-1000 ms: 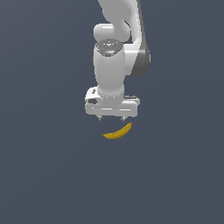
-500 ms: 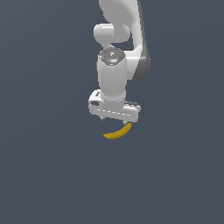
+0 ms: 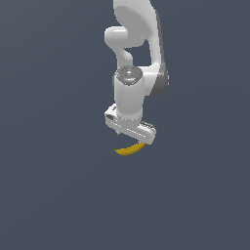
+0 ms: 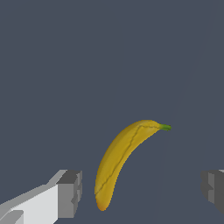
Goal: Pick up the object and move it to a goal position.
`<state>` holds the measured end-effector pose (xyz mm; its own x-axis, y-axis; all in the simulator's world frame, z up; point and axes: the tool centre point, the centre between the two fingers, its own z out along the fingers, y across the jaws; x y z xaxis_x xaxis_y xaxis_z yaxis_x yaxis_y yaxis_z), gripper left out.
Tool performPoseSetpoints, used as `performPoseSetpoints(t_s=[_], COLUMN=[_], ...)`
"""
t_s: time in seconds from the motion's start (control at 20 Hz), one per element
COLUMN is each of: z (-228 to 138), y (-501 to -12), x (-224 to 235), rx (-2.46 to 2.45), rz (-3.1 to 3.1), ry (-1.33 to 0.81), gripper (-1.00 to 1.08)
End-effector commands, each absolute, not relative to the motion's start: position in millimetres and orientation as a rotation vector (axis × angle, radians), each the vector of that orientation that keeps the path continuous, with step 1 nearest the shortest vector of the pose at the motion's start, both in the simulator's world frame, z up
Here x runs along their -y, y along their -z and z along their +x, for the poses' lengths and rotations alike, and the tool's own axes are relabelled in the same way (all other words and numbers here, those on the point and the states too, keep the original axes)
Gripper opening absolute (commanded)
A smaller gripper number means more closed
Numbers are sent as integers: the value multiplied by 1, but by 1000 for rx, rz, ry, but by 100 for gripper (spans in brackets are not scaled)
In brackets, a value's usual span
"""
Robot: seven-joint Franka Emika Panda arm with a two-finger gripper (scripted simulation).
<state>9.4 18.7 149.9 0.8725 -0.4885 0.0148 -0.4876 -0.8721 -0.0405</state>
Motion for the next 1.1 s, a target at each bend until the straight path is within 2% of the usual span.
performPoseSetpoints(t_s=[0.0,1.05], z=[7,-12], y=[-142,-81], x=[-21,-37], rx=[-883,-1628], rz=[-2979,-2677], ry=[32,0], gripper=[100,100])
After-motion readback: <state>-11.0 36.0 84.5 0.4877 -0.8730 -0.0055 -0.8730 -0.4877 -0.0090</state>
